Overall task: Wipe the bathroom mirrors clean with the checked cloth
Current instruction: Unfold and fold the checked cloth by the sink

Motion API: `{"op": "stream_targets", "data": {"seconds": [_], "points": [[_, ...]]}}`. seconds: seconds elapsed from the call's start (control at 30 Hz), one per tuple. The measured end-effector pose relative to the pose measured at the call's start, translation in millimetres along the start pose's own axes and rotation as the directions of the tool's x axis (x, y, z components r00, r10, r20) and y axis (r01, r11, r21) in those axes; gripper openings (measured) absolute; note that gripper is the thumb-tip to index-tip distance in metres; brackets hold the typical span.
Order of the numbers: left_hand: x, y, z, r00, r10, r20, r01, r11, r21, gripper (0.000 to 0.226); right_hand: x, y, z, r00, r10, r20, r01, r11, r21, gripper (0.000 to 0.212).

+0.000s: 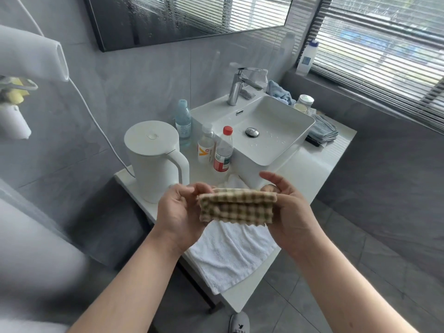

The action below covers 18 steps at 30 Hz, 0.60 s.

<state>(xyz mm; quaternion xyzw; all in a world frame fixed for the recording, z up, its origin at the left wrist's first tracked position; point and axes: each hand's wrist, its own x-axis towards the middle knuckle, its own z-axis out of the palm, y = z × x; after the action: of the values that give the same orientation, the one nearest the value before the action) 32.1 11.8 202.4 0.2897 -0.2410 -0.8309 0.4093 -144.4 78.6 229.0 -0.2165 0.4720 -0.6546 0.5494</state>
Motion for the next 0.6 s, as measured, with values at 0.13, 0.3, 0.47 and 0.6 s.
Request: {"op": "stream_targets", "data": {"seconds": [0.13, 0.3, 0.47, 0.6], "points": [[0.9, -1.5, -4.9, 0.983, 0.165, 0.086, -0.186, 0.865, 0.465, 0.017, -3.5, 0.6, 1.8, 0.996, -0.079, -0.05, 0.069, 0.981, -0.18, 0.036], [-0.6, -3.3, -5.2, 0.952, 0.29, 0.1, -0.296, 0.787, 0.542, 0.054, -8.3, 4.2, 5.5, 0.999, 0.038, 0.023, -0.019, 0.833, -0.552, 0.025], [-1.3, -1.7, -10.4, 0.95, 0.305, 0.065, -0.289, 0.783, 0.55, 0.037, -19.3, 2.6, 11.4, 0.989, 0.08, 0.123, 0.02, 0.757, -0.653, 0.007], [-3.3, -0.9, -16.2, 0.968, 0.229, 0.099, -0.247, 0.823, 0.511, 0.038, -21.3, 7.7, 11.8, 0.991, 0.065, 0.116, 0.04, 0.689, -0.724, 0.017]]}}
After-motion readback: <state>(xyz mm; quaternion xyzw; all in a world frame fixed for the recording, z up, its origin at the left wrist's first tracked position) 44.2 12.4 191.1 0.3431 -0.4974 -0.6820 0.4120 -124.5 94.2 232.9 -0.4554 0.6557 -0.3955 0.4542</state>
